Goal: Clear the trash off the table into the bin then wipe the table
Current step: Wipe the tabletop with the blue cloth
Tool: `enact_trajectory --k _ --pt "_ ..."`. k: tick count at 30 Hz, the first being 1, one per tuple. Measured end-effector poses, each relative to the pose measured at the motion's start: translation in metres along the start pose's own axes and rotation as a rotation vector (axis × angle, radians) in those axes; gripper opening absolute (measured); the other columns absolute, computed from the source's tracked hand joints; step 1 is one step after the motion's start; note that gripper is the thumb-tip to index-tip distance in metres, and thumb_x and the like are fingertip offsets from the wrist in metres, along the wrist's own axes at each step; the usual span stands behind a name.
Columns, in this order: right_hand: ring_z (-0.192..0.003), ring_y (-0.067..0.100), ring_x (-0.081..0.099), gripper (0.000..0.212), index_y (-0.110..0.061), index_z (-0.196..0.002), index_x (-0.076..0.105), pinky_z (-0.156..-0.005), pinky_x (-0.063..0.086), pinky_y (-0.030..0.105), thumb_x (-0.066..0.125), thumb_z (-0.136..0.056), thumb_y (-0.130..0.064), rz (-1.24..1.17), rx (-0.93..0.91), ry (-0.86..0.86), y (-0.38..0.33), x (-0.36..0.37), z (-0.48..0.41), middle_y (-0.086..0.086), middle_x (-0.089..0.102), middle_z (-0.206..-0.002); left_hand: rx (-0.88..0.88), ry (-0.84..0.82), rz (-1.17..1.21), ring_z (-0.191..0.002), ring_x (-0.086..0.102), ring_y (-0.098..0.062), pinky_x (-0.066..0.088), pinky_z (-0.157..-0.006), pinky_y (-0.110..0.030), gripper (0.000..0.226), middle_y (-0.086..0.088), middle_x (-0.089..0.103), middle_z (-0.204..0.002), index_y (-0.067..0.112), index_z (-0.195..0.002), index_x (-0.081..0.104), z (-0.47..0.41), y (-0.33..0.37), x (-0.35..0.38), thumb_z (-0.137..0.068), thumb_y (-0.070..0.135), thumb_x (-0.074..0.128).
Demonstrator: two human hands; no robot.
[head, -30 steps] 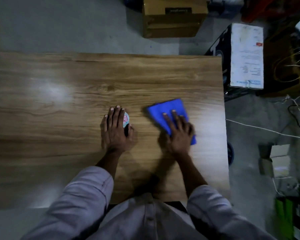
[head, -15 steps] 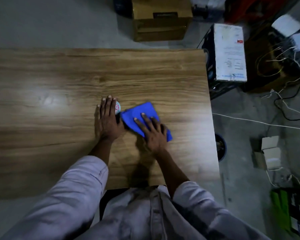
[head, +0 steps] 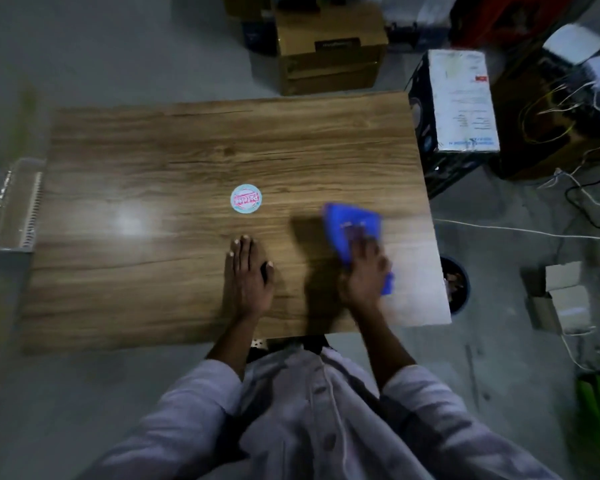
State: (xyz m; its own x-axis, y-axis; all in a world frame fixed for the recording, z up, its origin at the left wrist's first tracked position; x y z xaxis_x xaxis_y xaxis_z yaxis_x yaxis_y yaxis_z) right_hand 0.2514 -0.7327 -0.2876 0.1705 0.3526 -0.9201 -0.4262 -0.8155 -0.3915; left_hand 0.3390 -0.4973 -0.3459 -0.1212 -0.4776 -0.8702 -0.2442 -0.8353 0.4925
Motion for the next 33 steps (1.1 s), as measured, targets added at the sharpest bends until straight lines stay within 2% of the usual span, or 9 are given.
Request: enact_trajectory --k 2,4,11,16,20,24,27,30,33 --pt "-0.148 0.031 0.031 0.079 -0.043 -0.159 0.019 -0.101 0.04 0.05 0.052 -0.088 -0.043 0.094 -0.328 -0.242 -0.04 0.042 0.042 -0.007 0.015 -0.169 0.032 -0.034 -0.022 -0.152 0.024 -0.033 0.02 -0.122 -0.055 0.06 -0.016 0.035 -0.161 0.0 -0.148 0.045 0.027 -0.003 0.002 -0.096 0.03 0.041" --pt "-0.154 0.024 0.02 0.072 -0.048 -0.159 0.017 -0.105 0.036 0.047 0.046 -0.093 -0.054 0.135 -0.351 -0.306 -0.021 0.055 0.076 -0.012 0.009 -0.17 0.071 -0.054 -0.055 -0.153 0.023 -0.032 0.021 -0.122 -0.054 0.058 -0.014 0.034 -0.161 0.002 -0.148 0.045 0.052 -0.009 0.001 -0.098 0.03 0.04" --pt "-0.144 0.036 0.035 0.082 -0.035 -0.156 0.036 -0.108 0.03 0.059 0.044 -0.074 -0.034 -0.029 0.597 0.145 0.129 -0.032 0.087 0.001 0.034 -0.163 0.094 -0.06 -0.087 -0.152 0.026 -0.029 0.023 -0.122 -0.052 0.057 -0.014 0.038 -0.159 0.003 -0.147 0.046 0.082 -0.016 -0.019 -0.099 0.033 0.042" --pt "-0.153 0.032 0.021 0.081 -0.038 -0.158 0.029 -0.114 0.019 0.062 0.041 -0.078 -0.035 -0.122 0.663 0.153 0.123 -0.033 0.057 0.002 0.026 -0.167 0.048 -0.03 -0.058 -0.149 0.032 -0.033 0.01 -0.126 -0.04 0.055 -0.017 0.045 -0.154 0.001 -0.143 0.05 0.074 -0.016 -0.037 -0.099 0.033 0.039" --pt "-0.157 0.034 -0.002 0.085 -0.037 -0.16 0.02 -0.116 0.003 0.069 0.04 -0.078 -0.041 -0.044 0.409 -0.139 0.05 0.035 0.049 0.001 0.006 -0.171 0.1 0.021 -0.005 -0.144 0.039 -0.034 0.024 -0.123 -0.049 0.046 -0.014 0.054 -0.146 0.005 -0.134 0.061 0.086 -0.022 -0.052 -0.103 0.029 0.037" --pt "-0.156 0.033 0.006 0.077 -0.031 -0.157 0.035 -0.118 -0.004 0.067 0.033 -0.081 -0.045 -0.12 -0.118 -0.337 -0.074 0.087 0.088 0.001 0.02 -0.167 0.111 0.095 0.036 -0.135 0.05 -0.035 0.033 -0.117 -0.053 0.04 -0.016 0.064 -0.134 0.003 -0.121 0.07 0.095 -0.032 -0.066 -0.105 0.025 0.039" --pt "-0.141 0.03 0.047 0.066 -0.02 -0.147 0.053 -0.115 0.031 0.064 0.036 -0.085 -0.032 -0.33 -0.275 -0.335 -0.112 0.076 0.1 0.006 0.056 -0.148 0.051 0.191 0.101 -0.106 0.065 -0.037 0.049 -0.097 -0.049 0.042 -0.016 0.072 -0.107 0.002 -0.106 0.071 0.097 -0.034 -0.084 -0.108 0.027 0.037" --pt "-0.098 0.01 0.069 0.039 -0.006 -0.138 0.057 -0.085 0.054 0.032 0.046 -0.102 -0.017 -0.726 0.069 -0.091 -0.09 0.023 0.075 0.012 0.071 -0.112 -0.139 0.276 0.224 -0.066 0.064 -0.029 0.047 -0.061 -0.034 0.039 -0.009 0.069 -0.074 0.011 -0.09 0.069 0.095 -0.038 -0.11 -0.108 0.035 0.044" --pt "-0.108 0.025 0.067 0.045 -0.011 -0.141 0.055 -0.087 0.05 0.031 0.048 -0.101 -0.031 -0.767 0.408 0.166 -0.039 -0.014 0.056 0.016 0.069 -0.119 -0.229 0.292 0.285 -0.053 0.061 -0.026 0.041 -0.051 -0.029 0.043 -0.006 0.066 -0.063 0.014 -0.085 0.068 0.088 -0.035 -0.119 -0.105 0.045 0.045"
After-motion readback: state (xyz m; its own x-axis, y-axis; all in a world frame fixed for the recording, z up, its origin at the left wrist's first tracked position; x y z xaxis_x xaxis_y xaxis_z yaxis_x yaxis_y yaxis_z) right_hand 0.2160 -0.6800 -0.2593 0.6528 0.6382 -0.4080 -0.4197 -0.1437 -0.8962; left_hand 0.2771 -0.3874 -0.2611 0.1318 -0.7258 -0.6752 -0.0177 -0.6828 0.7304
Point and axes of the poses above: each hand's wrist, its own z-axis away from the middle knuckle, its own x-axis out of the palm, y = z × x, the point moved 7 cm from there along -z, towards the middle knuckle
